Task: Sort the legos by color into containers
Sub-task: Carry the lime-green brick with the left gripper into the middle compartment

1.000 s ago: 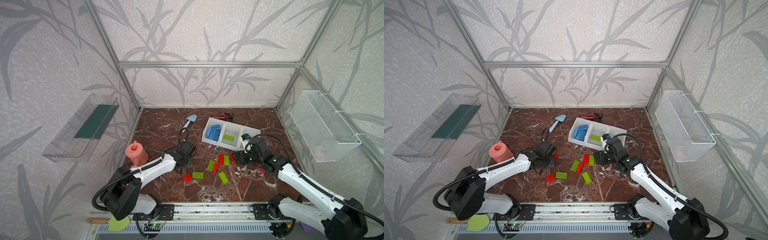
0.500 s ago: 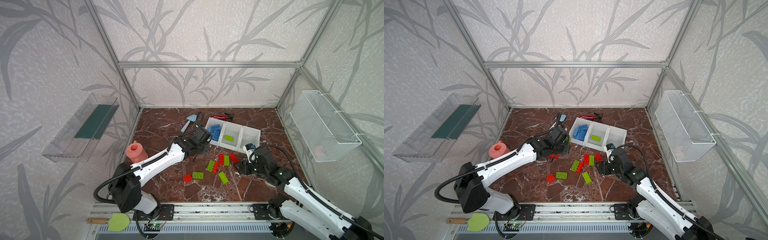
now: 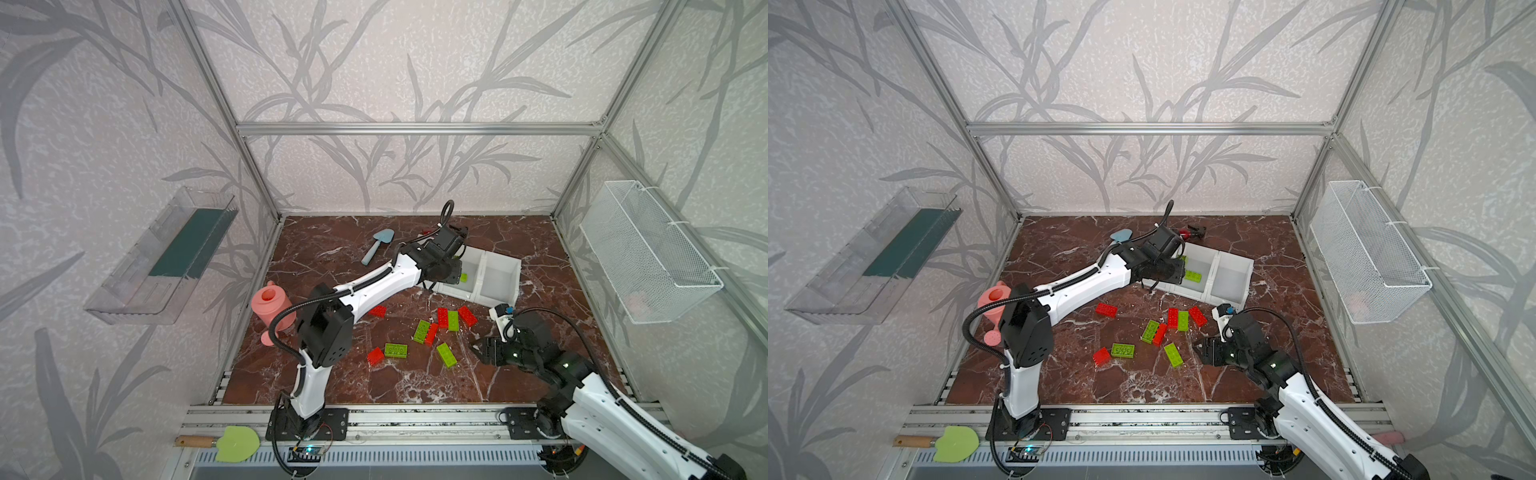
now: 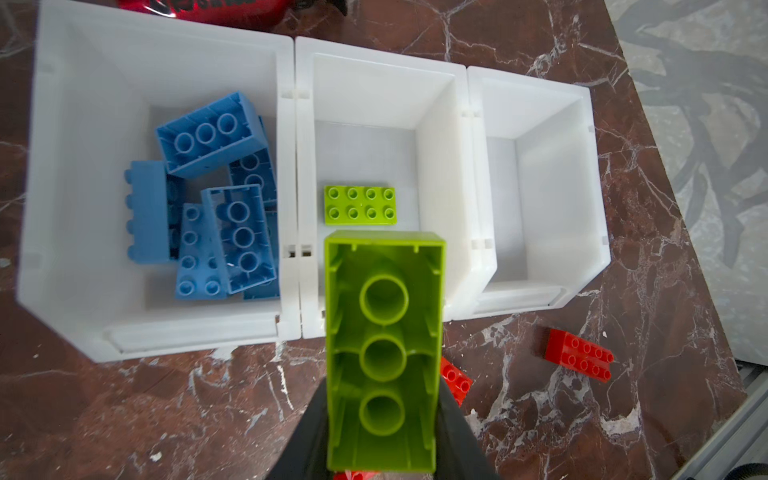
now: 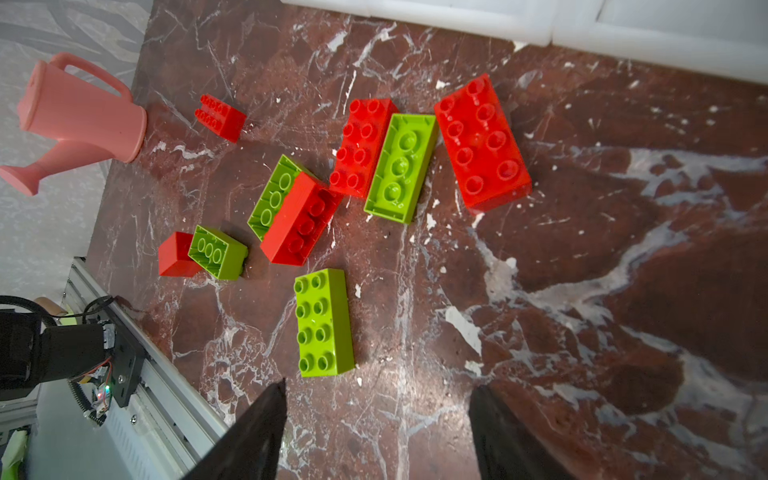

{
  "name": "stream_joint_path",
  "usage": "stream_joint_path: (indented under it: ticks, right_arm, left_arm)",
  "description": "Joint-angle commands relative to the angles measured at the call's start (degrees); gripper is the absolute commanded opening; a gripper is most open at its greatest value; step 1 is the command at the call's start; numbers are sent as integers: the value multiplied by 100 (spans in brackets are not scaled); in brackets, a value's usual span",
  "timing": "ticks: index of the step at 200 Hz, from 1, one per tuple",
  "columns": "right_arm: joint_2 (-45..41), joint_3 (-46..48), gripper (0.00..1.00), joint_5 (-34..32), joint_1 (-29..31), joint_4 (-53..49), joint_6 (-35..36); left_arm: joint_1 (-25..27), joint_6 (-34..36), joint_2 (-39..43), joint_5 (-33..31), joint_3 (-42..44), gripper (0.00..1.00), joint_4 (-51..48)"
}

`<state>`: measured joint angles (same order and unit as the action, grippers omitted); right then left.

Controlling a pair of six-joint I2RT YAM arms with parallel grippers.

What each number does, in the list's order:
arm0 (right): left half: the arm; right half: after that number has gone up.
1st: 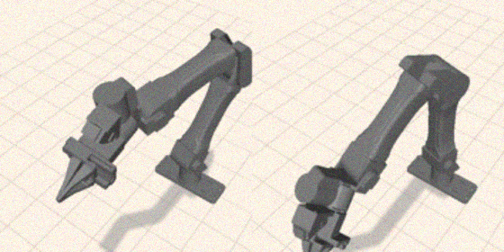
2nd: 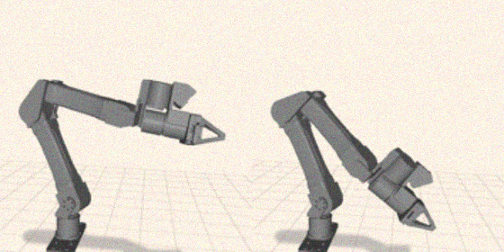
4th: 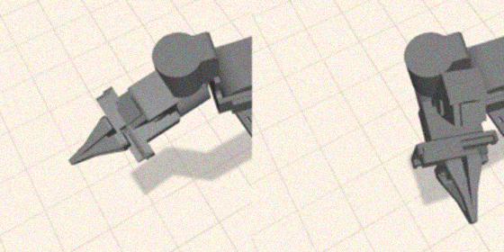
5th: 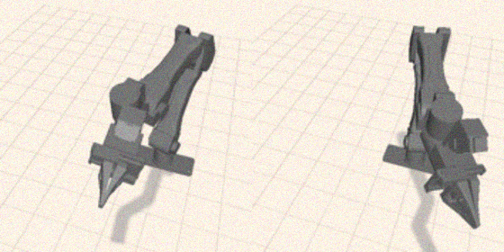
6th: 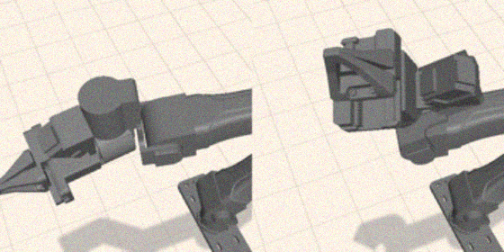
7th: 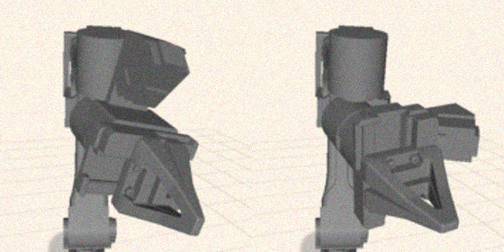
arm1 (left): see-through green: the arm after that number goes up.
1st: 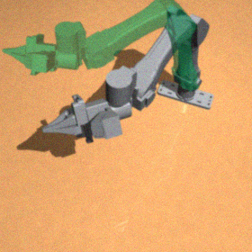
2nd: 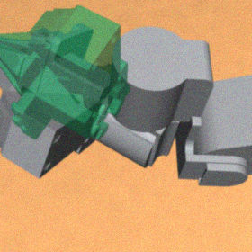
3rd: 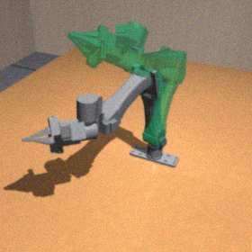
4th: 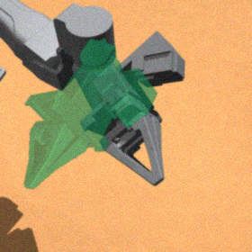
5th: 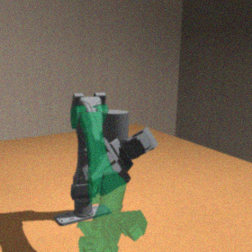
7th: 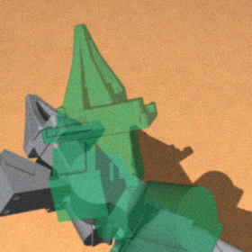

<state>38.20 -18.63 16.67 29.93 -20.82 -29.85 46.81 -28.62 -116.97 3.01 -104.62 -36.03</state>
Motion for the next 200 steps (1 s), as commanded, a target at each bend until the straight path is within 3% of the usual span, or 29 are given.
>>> stream_joint_path:
  ticks: [1, 60, 102, 143, 200]
  right_arm:
    - [-71, 59, 70, 85, 47, 74, -36]
    - [-75, -44, 70, -12, 91, -176, 180]
    - [-36, -52, 70, -135, 205, -193, 205]
    - [197, -214, 70, -711, 696, -326, 308]
    - [821, -615, 73, -1442, 1677, -387, 306]
  left_arm:
    - [30, 204, -468, 202, -592, 31, -384]
    - [-48, 471, -1922, 180, -2665, 32, -1294]
    - [-154, 454, -2327, 347, -3185, 39, -1489]
    - [-163, 463, -2128, 464, -2880, 65, -1355]
    - [-131, 283, -437, 87, -862, 72, -322]
